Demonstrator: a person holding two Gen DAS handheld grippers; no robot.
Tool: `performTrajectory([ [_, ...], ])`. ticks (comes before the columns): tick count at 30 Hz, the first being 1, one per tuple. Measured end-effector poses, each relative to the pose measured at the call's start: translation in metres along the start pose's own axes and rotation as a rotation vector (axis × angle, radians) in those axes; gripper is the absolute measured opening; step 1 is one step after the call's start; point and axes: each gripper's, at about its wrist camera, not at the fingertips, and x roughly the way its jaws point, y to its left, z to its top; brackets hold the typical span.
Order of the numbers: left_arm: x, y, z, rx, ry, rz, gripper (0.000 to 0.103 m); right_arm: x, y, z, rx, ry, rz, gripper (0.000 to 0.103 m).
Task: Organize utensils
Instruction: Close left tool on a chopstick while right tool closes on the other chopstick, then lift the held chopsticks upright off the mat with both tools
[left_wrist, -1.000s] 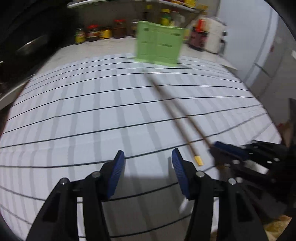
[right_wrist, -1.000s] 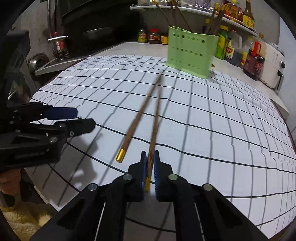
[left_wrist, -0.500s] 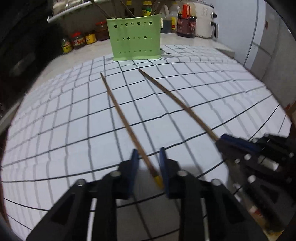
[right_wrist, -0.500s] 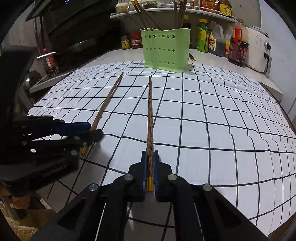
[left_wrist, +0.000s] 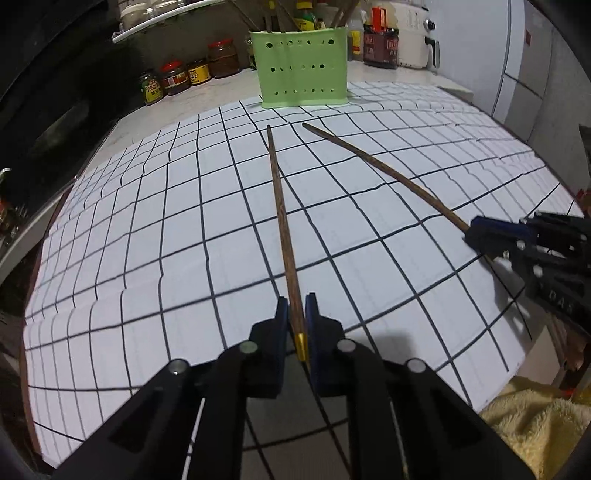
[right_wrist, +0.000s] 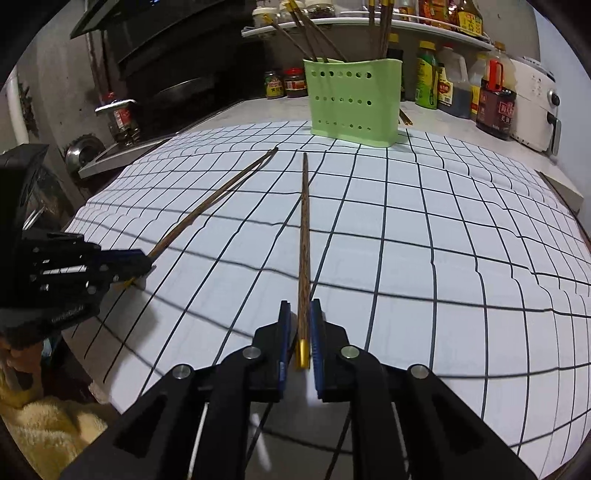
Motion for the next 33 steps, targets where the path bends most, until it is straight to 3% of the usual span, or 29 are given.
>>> performTrajectory([
  [4, -0.004, 0.004, -0.005, -0.029, -0.012, -0.049, 0.029, -0.007, 0.009, -0.01, -0.043, -0.014, -0.039, 0.02],
  [10, -0.003, 0.002, -0.006, -0.038, -0.018, -0.05, 0.029, -0.009, 0.003, -0.012, 0.012, -0.021, -0.021, 0.021],
  [16, -0.004, 0.0, -0.007, -0.036, -0.023, -0.042, 0.029, -0.006, -0.001, -0.011, 0.029, -0.043, -0.056, 0.007],
  [18, -0.004, -0.001, -0.007, -0.036, -0.024, -0.039, 0.029, -0.009, -0.002, -0.011, 0.037, -0.045, -0.05, 0.007],
  [26, -0.004, -0.001, -0.008, -0.031, -0.029, -0.035, 0.029, -0.073, -0.005, 0.017, 0.057, -0.217, -0.027, 0.007],
  [33, -0.004, 0.0, -0.008, -0.038, -0.033, -0.045, 0.029, -0.13, -0.007, 0.065, 0.059, -0.396, -0.015, 0.007],
])
